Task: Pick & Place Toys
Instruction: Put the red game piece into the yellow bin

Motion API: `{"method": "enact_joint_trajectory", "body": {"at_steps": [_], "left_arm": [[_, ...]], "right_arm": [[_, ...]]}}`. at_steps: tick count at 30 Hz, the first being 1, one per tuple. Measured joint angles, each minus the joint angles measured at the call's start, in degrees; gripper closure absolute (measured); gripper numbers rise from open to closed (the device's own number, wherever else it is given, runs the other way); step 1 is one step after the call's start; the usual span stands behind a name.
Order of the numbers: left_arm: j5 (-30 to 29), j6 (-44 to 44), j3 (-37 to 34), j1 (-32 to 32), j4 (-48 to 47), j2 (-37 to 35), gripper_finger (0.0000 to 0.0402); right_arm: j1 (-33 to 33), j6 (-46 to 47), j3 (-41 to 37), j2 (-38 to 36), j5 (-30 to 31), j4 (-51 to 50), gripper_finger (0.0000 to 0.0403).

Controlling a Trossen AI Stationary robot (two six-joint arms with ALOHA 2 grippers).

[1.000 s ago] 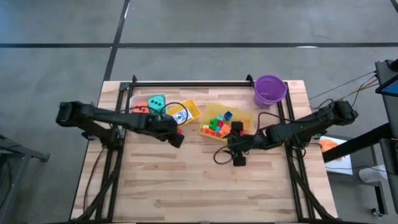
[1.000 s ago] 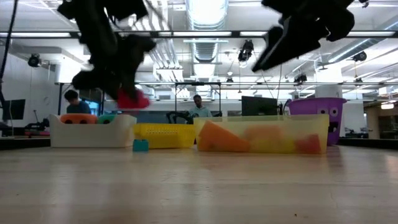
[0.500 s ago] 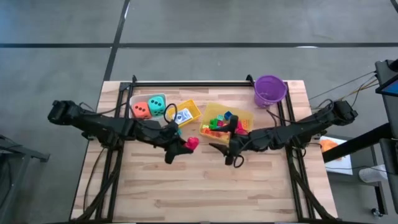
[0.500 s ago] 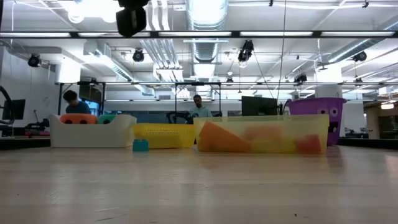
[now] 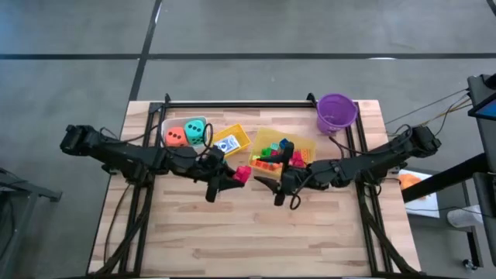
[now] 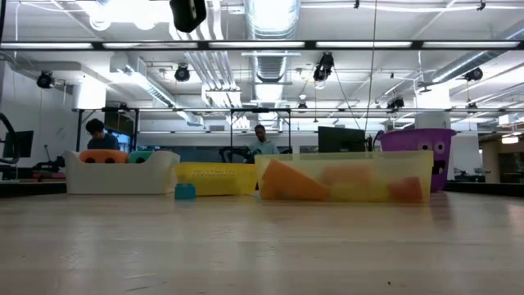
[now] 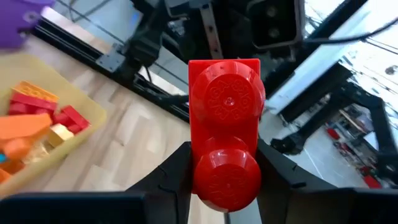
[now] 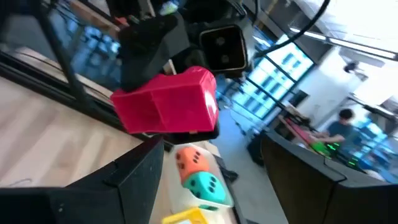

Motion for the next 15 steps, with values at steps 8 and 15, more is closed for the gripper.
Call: {"method": "enact_joint_trajectory", "body": {"at_steps": [8, 15], "left_arm": [[-1.4, 0.1, 0.0, 0.2, 0.9, 0.7, 0.0283], [-1.0, 0.1, 0.0, 0.2, 3.7, 2.2, 0.0283]], "right_arm": [[0.0, -2.0, 4.3, 2.9, 4.7, 0.0, 0.0136], [0.0, -4.0, 6.4, 4.6, 4.9, -0.2, 0.0138]]}}
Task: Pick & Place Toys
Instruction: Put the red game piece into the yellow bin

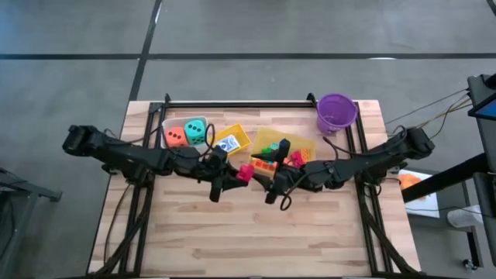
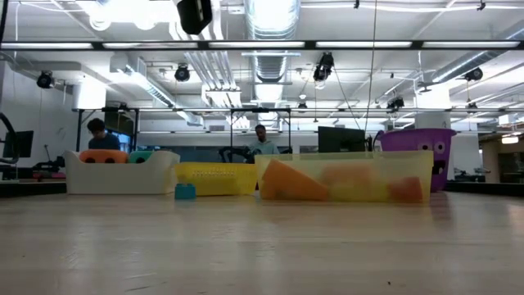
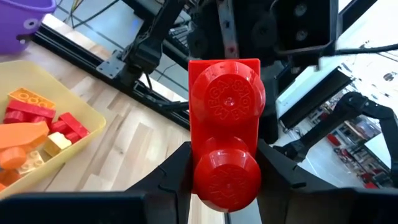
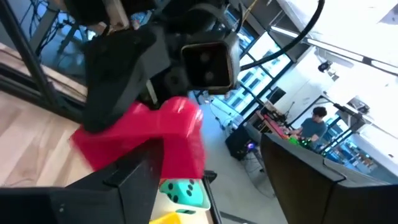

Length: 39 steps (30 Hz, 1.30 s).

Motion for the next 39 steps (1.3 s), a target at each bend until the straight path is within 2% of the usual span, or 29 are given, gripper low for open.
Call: {"method": "enact_joint_trajectory", "body": {"at_steps": [5, 16, 20, 27, 32, 39], "left_arm": [[0.2, 0.0, 0.0, 0.1, 0.3, 0.5, 0.0283], [0.7, -0.2, 0.0, 0.1, 1.7, 0.6, 0.0283], [0.1, -0.7, 0.0, 0.2, 1.7, 0.6, 0.0274], [0.0, -3.8, 0.0, 0.1, 1.4, 0.6, 0.0181], [1.0, -4.7, 0.0, -0.2, 0.5, 0.6, 0.012], [1.6, -5.0, 0.0, -0.4, -3.6, 0.4, 0.0061]], "right_arm": [[0.0, -1.5, 1.2, 0.9, 0.1, 0.0, 0.0187], [0.2, -1.5, 1.3, 0.9, -0.2, -0.1, 0.038], [0.1, -1.1, 1.3, 0.9, -0.4, -0.3, 0.0389], [0.2, 1.0, 1.2, 0.7, 0.1, -0.8, 0.0394], [0.6, 5.8, 1.2, -0.6, 0.0, -4.5, 0.0394], [1.9, 12.4, 1.2, -4.1, 0.5, -11.2, 0.0394]]}}
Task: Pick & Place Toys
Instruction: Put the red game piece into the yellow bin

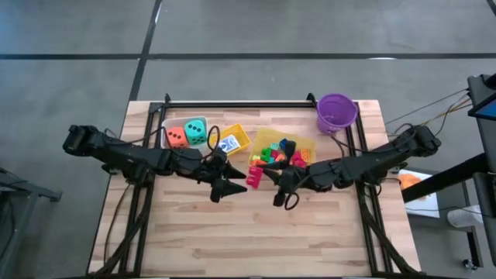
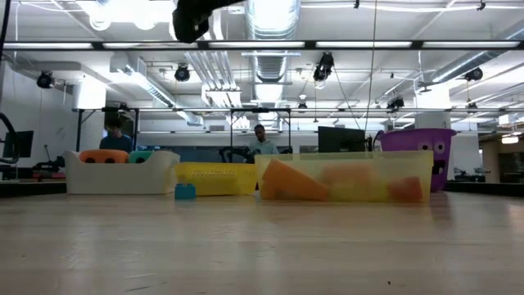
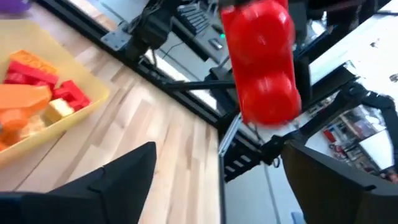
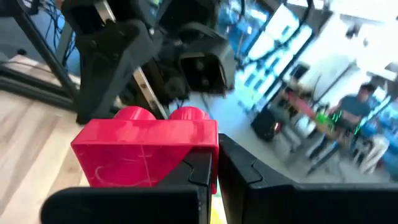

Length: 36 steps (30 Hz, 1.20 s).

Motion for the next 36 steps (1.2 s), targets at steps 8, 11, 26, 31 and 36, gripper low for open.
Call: {"method": "enact_joint_trajectory", "body": {"at_steps": [8, 11, 26, 31, 36], "left_arm": [[-2.5, 0.0, 0.0, 0.0, -11.9, -0.4, 0.0045], [-6.1, -1.2, 0.0, 0.3, -15.0, -0.4, 0.0045], [-8.2, 0.4, 0.0, 2.8, -17.0, -0.5, 0.0045], [-9.2, 0.7, 0.0, 2.8, -18.4, -0.5, 0.0045], [-9.6, 0.7, 0.0, 2.9, -20.5, -0.5, 0.0045]], "right_arm": [[2.4, 20.0, -0.5, -9.8, 9.7, -30.0, 0.0395], [1.6, 33.0, -1.4, -13.5, 10.0, -42.8, 0.0395], [-22.1, 53.4, -5.9, -15.9, -8.6, -62.7, 0.0395], [-31.4, 46.0, -7.4, -12.8, -18.8, -63.3, 0.0395], [-36.9, 40.0, -7.7, -8.3, -23.1, -64.9, 0.0395]]}}
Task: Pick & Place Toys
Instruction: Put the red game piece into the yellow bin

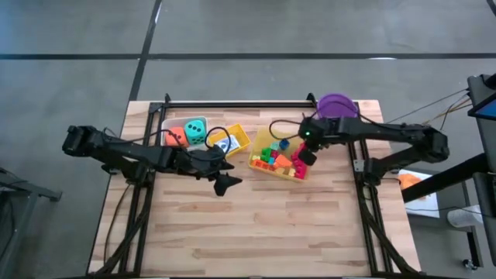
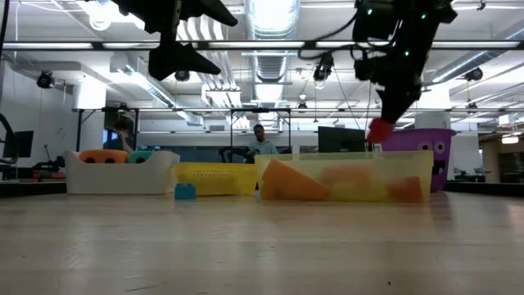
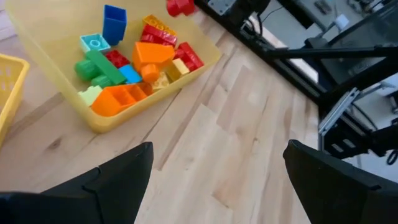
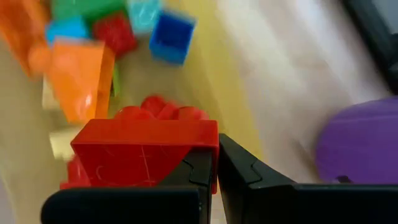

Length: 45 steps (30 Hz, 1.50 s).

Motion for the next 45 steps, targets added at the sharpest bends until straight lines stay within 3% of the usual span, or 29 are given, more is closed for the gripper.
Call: {"method": "enact_joint_trajectory", "body": {"at_steps": [7, 11, 18, 28, 45], "left_arm": [[-0.3, 1.0, 0.0, 0.2, -1.2, 0.0, 0.0045], [-0.4, 1.2, 0.0, 0.2, -1.3, 0.0, 0.0045], [-0.4, 1.3, 0.0, 0.3, -1.6, 0.0, 0.0045], [-1.0, 1.2, 0.0, 0.3, -2.6, 0.0, 0.0045], [-1.0, -1.8, 0.0, 0.3, -4.6, 0.0, 0.0045]], "right_arm": [[-0.8, -3.4, 0.7, 8.2, -1.3, -0.5, 0.0395], [-1.3, 1.2, 1.1, 10.9, 3.7, -0.4, 0.0395], [-2.8, 4.6, 1.1, 12.2, 5.5, 0.1, 0.0395], [-2.7, 1.0, -0.6, 12.5, 5.4, 3.5, 0.0395], [-2.7, -1.8, -4.9, 12.3, 1.4, 10.8, 0.0395]]}}
